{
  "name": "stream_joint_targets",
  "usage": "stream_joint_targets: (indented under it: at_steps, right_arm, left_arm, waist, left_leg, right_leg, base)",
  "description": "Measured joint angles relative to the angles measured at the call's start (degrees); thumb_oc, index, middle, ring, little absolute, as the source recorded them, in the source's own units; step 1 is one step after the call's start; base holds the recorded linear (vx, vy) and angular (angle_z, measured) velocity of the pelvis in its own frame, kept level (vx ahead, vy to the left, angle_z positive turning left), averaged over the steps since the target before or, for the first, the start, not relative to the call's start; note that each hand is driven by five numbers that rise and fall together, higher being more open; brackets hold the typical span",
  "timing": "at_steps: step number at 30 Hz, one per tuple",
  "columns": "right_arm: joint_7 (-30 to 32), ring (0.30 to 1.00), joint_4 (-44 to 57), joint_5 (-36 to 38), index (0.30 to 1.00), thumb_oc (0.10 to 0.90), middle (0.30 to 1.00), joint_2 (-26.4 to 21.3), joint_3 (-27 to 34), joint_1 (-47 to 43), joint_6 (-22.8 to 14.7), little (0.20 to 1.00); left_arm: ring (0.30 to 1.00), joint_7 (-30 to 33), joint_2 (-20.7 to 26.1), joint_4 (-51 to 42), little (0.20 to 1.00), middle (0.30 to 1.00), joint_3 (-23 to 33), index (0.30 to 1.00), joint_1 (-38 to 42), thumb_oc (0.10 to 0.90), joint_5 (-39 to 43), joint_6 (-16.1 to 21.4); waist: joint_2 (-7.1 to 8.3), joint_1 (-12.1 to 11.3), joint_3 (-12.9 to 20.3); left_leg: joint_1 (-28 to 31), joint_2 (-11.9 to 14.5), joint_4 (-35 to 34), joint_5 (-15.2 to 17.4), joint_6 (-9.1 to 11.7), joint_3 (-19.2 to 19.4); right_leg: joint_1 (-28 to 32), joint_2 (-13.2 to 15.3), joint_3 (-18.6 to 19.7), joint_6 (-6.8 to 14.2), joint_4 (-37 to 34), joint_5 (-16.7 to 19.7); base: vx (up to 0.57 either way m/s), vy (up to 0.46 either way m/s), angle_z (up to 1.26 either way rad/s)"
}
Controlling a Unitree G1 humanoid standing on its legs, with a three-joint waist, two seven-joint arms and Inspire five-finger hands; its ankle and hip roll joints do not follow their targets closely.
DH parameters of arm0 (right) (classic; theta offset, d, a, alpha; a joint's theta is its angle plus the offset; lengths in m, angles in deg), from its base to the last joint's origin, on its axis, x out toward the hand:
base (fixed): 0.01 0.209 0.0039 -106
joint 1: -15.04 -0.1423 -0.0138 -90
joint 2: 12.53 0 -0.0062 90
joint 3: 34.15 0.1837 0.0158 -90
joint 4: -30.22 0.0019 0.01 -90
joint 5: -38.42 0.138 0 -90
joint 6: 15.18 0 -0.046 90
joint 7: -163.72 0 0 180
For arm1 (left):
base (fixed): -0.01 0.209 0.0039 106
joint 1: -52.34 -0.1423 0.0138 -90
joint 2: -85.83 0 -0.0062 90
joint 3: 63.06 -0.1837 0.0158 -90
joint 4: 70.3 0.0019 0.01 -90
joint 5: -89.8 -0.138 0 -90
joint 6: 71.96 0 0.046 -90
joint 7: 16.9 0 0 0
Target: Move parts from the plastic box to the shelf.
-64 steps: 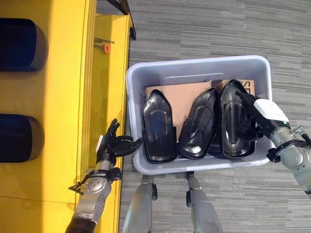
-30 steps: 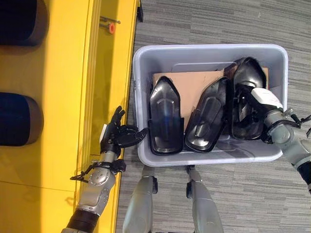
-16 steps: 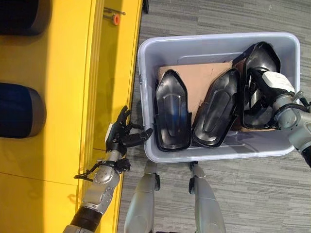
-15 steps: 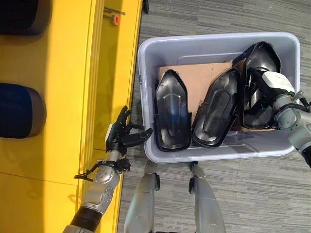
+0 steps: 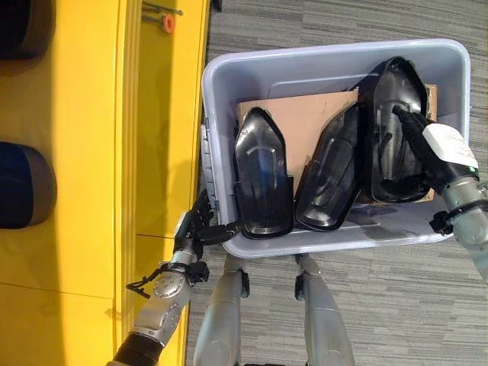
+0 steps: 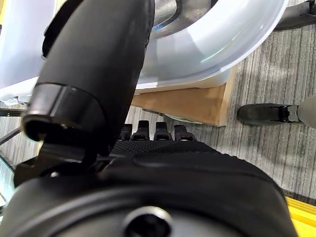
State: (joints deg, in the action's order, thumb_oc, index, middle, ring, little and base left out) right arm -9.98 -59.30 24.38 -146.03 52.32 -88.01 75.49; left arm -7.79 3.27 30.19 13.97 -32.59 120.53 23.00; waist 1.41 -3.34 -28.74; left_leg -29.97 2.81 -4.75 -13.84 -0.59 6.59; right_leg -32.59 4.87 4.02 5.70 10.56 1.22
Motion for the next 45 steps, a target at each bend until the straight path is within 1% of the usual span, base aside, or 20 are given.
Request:
stream_joint_targets:
  at_steps: [3,6,9,14,16,20,25,28,30,34,39,45]
  right_arm:
    - [0.00,1.000,2.58,-1.60,1.000,0.900,1.000,0.01,3.26,4.53,-0.55,1.000]
    - [0.00,1.000,4.13,-1.63,1.000,0.900,1.000,0.13,4.80,7.06,-0.96,1.000]
    - [0.00,1.000,5.39,-1.70,1.000,0.900,1.000,0.24,6.79,9.27,-1.36,1.000]
    - [0.00,1.000,8.16,-1.83,1.000,0.900,1.000,1.34,7.94,11.49,-1.73,1.000]
    - [0.00,1.000,10.57,-3.53,1.000,0.900,1.000,1.68,9.30,13.24,-2.25,1.000]
    - [-0.01,1.000,12.10,-4.08,1.000,0.900,1.000,2.89,9.85,13.34,-2.96,1.000]
    - [0.00,1.000,12.78,-6.22,1.000,0.900,1.000,3.58,9.84,13.15,-3.52,1.000]
    - [0.32,1.000,12.73,-8.53,1.000,0.900,1.000,3.68,8.54,12.80,-3.53,1.000]
    - [0.49,1.000,12.67,-10.23,1.000,0.900,1.000,4.65,6.80,11.94,-3.33,1.000]
    - [0.56,1.000,12.56,-10.78,1.000,0.900,1.000,5.25,3.43,10.79,-3.46,1.000]
    - [0.94,1.000,12.02,-12.87,1.000,0.900,1.000,7.60,-0.22,9.40,-3.21,1.000]
    - [1.26,1.000,8.15,-13.17,1.000,0.900,1.000,8.58,-4.37,7.15,-2.60,1.000]
  left_arm:
    - [1.000,0.00,-0.05,-0.47,1.000,1.000,0.22,1.000,-0.60,0.900,-0.16,-0.35]
    - [1.000,-0.01,-0.08,-1.08,1.000,1.000,1.34,1.000,-2.07,0.900,-0.17,-0.74]
    - [1.000,0.00,-0.08,-1.77,1.000,1.000,1.49,1.000,-2.32,0.900,-0.45,-0.92]
    - [1.000,-0.01,-0.08,-2.42,1.000,1.000,1.64,1.000,-2.28,0.900,-0.64,-0.92]
    - [1.000,0.03,-0.08,-2.63,1.000,1.000,1.75,1.000,-2.32,0.900,-0.65,-0.92]
    - [1.000,0.12,-0.06,-2.98,1.000,1.000,2.07,1.000,-2.40,0.900,-0.65,-0.92]
    - [1.000,0.22,0.04,-3.03,1.000,1.000,2.17,1.000,-2.54,0.900,-0.68,-0.91]
    - [1.000,0.28,0.07,-3.16,1.000,1.000,2.20,1.000,-2.66,0.900,-0.69,-0.90]
    - [1.000,0.53,0.07,-3.17,1.000,1.000,2.19,1.000,-2.77,0.900,-0.81,-0.87]
    - [1.000,0.66,0.06,-3.25,1.000,1.000,2.17,1.000,-2.82,0.900,-1.83,-0.84]
    - [1.000,0.99,0.05,-3.25,1.000,1.000,2.06,1.000,-2.85,0.900,-1.85,-0.84]
    - [1.000,1.69,-0.02,-3.29,1.000,1.000,1.52,1.000,-2.77,0.900,-1.87,-0.76]
  waist:
    - [0.22,0.42,-0.11]
    - [0.62,1.69,-0.27]
    - [0.66,1.77,-0.27]
    - [0.81,1.95,-0.29]
    - [0.91,1.98,-0.31]
    - [1.40,2.46,-0.46]
    - [1.42,2.84,-0.45]
    - [1.44,2.90,-0.44]
    - [1.45,3.00,-0.43]
    - [1.46,2.92,-0.43]
    - [1.46,2.88,-0.43]
    - [1.46,2.44,-0.43]
  left_leg:
    - [0.00,0.03,0.00,0.05,-0.06,0.12]
    - [-0.03,0.02,0.00,0.15,-0.17,0.29]
    - [-0.32,0.01,0.00,0.21,-0.21,0.42]
    - [-0.80,0.03,0.00,0.23,-0.25,0.44]
    - [-0.79,0.03,0.00,0.28,-0.31,0.46]
    - [-0.78,0.04,0.00,0.29,-0.32,0.47]
    - [-0.77,0.02,0.01,0.29,-0.34,0.49]
    - [-0.76,0.03,0.02,0.29,-0.34,0.50]
    - [-0.76,0.05,0.02,0.29,-0.34,0.51]
    - [-0.73,0.03,0.02,0.29,-0.34,0.53]
    - [-0.70,0.03,0.02,0.28,-0.34,0.47]
    - [-0.70,0.04,0.02,0.28,-0.34,0.48]
  right_leg:
    - [-0.18,-0.02,0.08,-0.05,0.24,-0.11]
    - [-0.37,-0.02,0.19,0.02,0.42,-0.23]
    - [-0.73,-0.02,0.32,0.03,0.43,-0.25]
    - [-1.19,-0.07,0.33,0.04,0.40,-0.25]
    - [-1.17,-0.07,0.31,0.05,0.35,-0.25]
    - [-1.15,-0.07,0.30,0.05,0.35,-0.25]
    - [-1.12,-0.04,0.28,0.06,0.36,-0.24]
    - [-1.11,-0.06,0.28,0.06,0.36,-0.24]
    - [-1.11,-0.08,0.28,0.06,0.35,-0.24]
    - [-1.10,-0.07,0.28,0.06,0.37,-0.24]
    - [-1.03,-0.04,0.24,0.06,0.36,-0.24]
    - [-1.06,-0.04,0.24,0.06,0.37,-0.24]
  base:
    - [0.00,0.002,-0.01]
    - [0.00,0.000,0.00]
    - [0.00,0.000,0.00]
    - [0.00,0.000,0.00]
    - [0.00,0.000,0.00]
    - [0.00,0.000,0.00]
    - [0.00,0.000,0.00]
    - [0.00,0.000,0.00]
    - [0.00,0.000,0.00]
    - [0.00,0.000,0.00]
    - [0.00,0.000,0.00]
    - [0.00,0.000,0.00]
